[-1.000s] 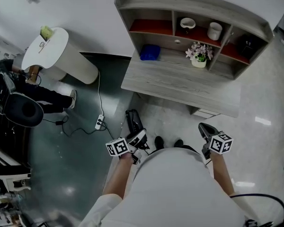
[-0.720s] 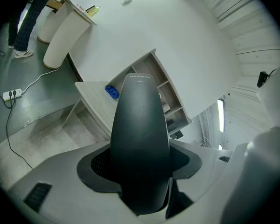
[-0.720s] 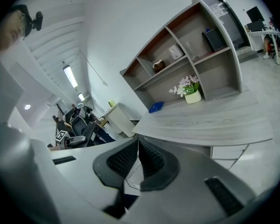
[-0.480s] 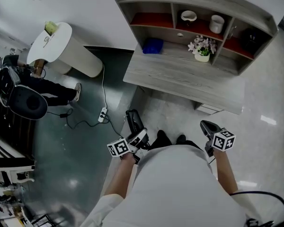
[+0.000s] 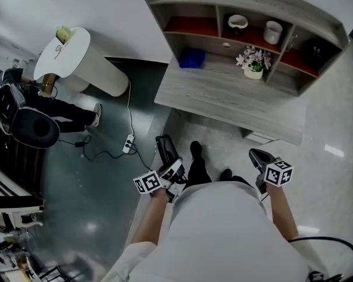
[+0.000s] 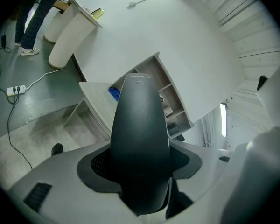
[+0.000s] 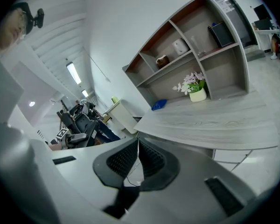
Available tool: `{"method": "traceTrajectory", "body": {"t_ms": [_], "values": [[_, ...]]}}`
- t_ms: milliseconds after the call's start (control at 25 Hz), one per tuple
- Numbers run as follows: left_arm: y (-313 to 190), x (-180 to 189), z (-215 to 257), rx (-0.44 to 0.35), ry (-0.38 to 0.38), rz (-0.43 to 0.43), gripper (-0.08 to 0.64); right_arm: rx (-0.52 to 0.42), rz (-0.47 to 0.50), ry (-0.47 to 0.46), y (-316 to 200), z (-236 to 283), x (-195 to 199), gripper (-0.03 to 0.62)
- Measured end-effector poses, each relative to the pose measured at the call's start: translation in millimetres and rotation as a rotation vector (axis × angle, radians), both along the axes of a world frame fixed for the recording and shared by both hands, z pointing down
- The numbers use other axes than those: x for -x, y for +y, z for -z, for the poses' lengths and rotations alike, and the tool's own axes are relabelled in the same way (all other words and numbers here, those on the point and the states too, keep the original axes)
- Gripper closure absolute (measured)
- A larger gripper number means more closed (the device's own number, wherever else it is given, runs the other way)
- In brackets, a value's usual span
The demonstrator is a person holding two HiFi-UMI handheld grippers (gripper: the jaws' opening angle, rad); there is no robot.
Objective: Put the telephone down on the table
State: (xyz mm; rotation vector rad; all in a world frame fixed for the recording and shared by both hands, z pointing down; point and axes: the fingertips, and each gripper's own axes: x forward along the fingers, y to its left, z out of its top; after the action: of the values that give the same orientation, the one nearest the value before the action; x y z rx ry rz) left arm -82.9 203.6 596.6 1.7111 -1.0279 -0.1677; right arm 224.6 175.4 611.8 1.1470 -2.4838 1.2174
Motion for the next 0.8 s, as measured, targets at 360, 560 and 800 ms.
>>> {"method": "traceTrajectory", "body": {"t_ms": [360, 560, 800], "values": [[-57, 31, -3, -0.01, -0.029, -0.044, 0.262, -0.002, -0.047, 0.021, -46, 2, 24, 0.572], [-93, 46, -5, -0.006, -0.043, -0.07, 0.262, 0.0, -0.062, 0.026, -77, 5, 42, 0.572], [-134, 64, -6, -0.002, -0.025, -0.107, 0.262, 0.012, -0.089, 0.036, -110, 4, 63, 0.572]]}}
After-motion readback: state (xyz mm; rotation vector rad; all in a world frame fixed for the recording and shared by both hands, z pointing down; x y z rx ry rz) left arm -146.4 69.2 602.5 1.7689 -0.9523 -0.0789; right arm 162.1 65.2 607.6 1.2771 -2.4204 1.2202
